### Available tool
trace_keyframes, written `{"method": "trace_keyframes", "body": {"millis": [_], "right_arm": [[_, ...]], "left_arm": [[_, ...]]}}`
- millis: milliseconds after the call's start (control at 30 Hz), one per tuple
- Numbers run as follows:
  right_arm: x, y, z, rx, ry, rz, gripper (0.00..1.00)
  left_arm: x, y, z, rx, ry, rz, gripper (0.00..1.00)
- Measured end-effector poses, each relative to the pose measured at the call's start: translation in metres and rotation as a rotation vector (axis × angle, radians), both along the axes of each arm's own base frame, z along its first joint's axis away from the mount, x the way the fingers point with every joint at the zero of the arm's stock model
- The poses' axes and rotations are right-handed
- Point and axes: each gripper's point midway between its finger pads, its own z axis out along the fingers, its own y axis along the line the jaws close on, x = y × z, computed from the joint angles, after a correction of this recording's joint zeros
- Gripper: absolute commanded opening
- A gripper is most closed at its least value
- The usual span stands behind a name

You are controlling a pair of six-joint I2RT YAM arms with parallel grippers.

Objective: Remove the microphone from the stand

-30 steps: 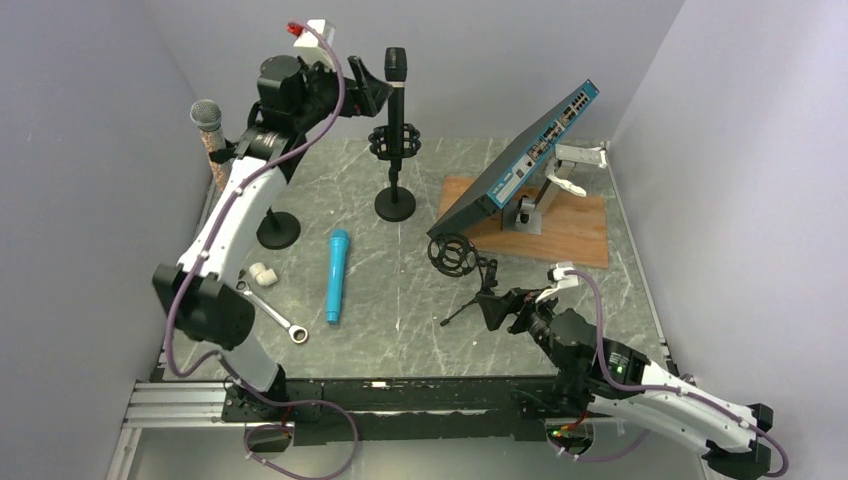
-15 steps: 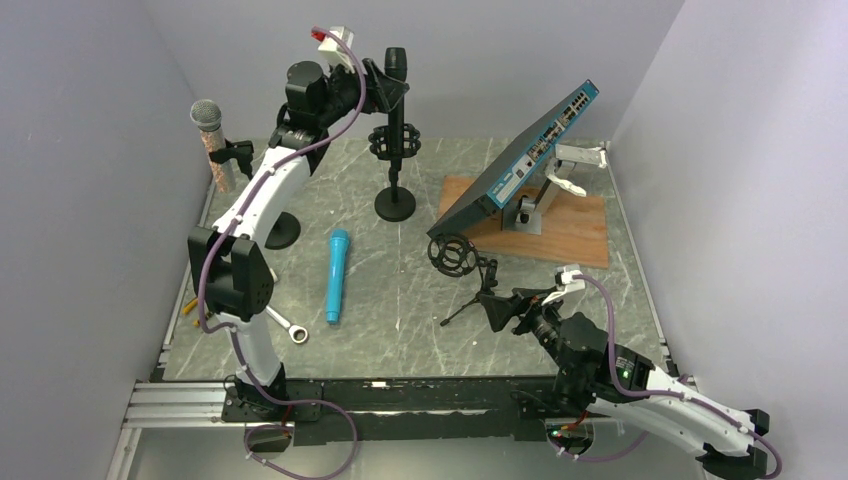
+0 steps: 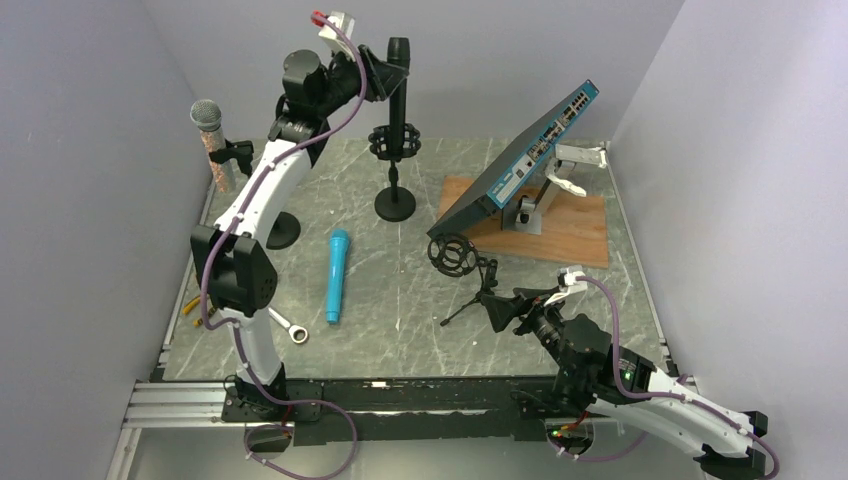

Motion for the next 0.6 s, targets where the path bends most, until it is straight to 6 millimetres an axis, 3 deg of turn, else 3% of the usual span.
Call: {"method": "trace_keyframes", "body": {"millis": [167,433,600], "right_arm": [[0.001,0.001,-0.003,-0.012,0.006,-0.002,0.91],[0.002,0.001,-0.009,-0.042,0.020,-0.010,0.91],[0.003,0.002,-0.011,-0.052,0.025,-0.014,0.91]], "left_arm": [[-0.001,0.000,0.036,0.005,-0.090,-0.004,0.27],[-0.012,0.006,0.083,0.021,-0.239,0.013,0.26],[-0.043,0.017,0.113,0.036,-0.307,0.028,0.27]]}}
